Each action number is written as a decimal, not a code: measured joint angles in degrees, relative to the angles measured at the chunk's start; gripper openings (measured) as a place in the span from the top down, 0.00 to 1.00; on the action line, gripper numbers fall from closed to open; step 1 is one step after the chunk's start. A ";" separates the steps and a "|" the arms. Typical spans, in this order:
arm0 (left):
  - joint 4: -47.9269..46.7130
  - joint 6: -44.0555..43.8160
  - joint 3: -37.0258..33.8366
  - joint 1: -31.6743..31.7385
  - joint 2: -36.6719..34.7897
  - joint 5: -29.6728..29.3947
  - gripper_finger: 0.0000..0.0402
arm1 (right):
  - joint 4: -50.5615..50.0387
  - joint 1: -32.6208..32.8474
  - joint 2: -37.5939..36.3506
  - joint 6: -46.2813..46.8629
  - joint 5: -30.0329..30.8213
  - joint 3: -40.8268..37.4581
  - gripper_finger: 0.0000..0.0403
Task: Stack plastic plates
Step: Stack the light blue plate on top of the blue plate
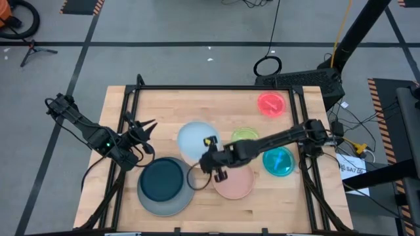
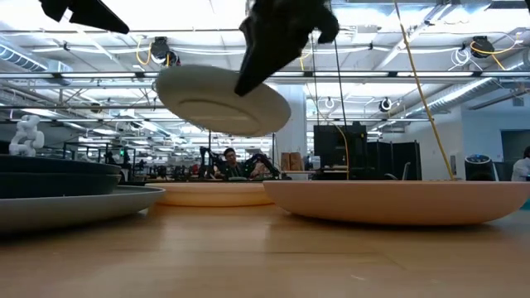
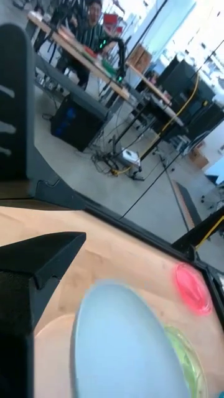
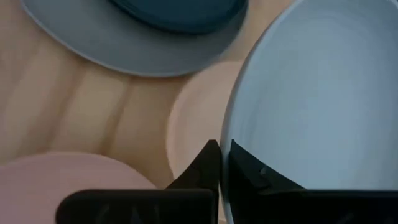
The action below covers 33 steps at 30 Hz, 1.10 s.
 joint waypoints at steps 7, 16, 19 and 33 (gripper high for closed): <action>0.07 1.81 0.00 0.01 0.00 -1.85 0.82 | 5.43 3.75 0.26 2.44 0.65 0.00 0.99; 0.13 2.06 0.00 0.01 -0.01 -3.54 0.82 | 4.49 5.33 9.47 -0.27 -2.76 10.79 0.99; 0.17 1.13 0.00 0.01 -0.01 -3.57 0.82 | -0.15 5.35 14.89 -3.22 -3.92 19.33 0.99; 0.24 -2.35 0.00 -0.01 -0.01 -2.74 0.82 | -10.50 7.39 28.65 -17.09 -6.85 39.21 0.99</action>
